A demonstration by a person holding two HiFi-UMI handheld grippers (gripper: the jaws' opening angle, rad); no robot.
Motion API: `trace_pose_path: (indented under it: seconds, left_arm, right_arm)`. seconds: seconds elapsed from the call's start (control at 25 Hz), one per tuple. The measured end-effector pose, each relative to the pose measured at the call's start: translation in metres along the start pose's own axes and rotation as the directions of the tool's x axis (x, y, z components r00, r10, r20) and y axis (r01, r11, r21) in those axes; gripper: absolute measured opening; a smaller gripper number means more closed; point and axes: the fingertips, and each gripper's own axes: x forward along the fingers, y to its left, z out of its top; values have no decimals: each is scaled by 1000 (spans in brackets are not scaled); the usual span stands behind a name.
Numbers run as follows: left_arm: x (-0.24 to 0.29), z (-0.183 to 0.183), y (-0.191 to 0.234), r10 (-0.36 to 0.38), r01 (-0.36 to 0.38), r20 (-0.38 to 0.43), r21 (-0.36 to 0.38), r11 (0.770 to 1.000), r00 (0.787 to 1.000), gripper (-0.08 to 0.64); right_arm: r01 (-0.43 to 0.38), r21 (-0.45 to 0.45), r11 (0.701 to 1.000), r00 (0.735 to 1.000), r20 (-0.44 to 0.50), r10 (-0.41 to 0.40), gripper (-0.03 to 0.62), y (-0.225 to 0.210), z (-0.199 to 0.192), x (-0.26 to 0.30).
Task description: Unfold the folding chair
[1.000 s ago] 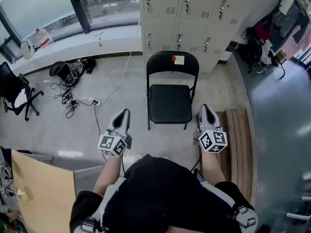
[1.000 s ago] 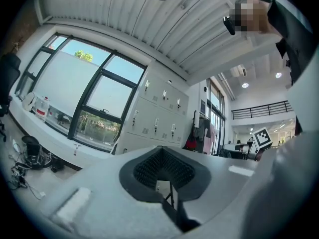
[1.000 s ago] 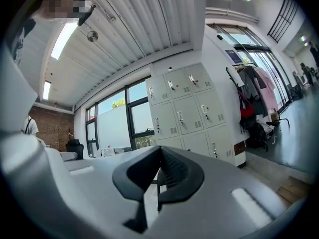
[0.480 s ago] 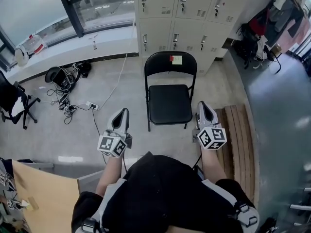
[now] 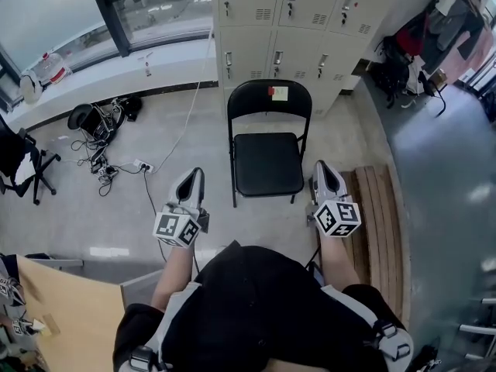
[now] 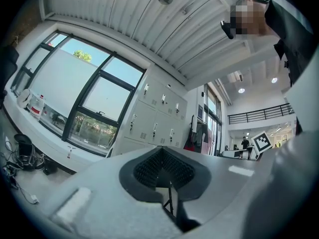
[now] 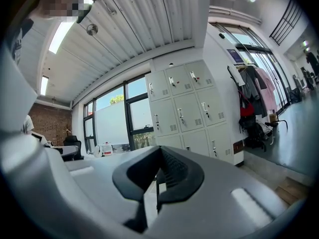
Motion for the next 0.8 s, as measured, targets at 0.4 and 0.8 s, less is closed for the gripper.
trace_pose_path:
  seconds: [0.4, 0.8]
  left_arm:
    - [-7, 1, -5, -9, 9, -3, 4, 1000, 1000, -2]
    - [-18, -8, -7, 4, -4, -24, -20, 1000, 1000, -2]
  right_arm:
    - [-26, -23, 999, 999, -19, 26, 3, 10, -10, -8]
    - [-46, -22, 999, 998, -53, 45, 3, 17, -21, -11]
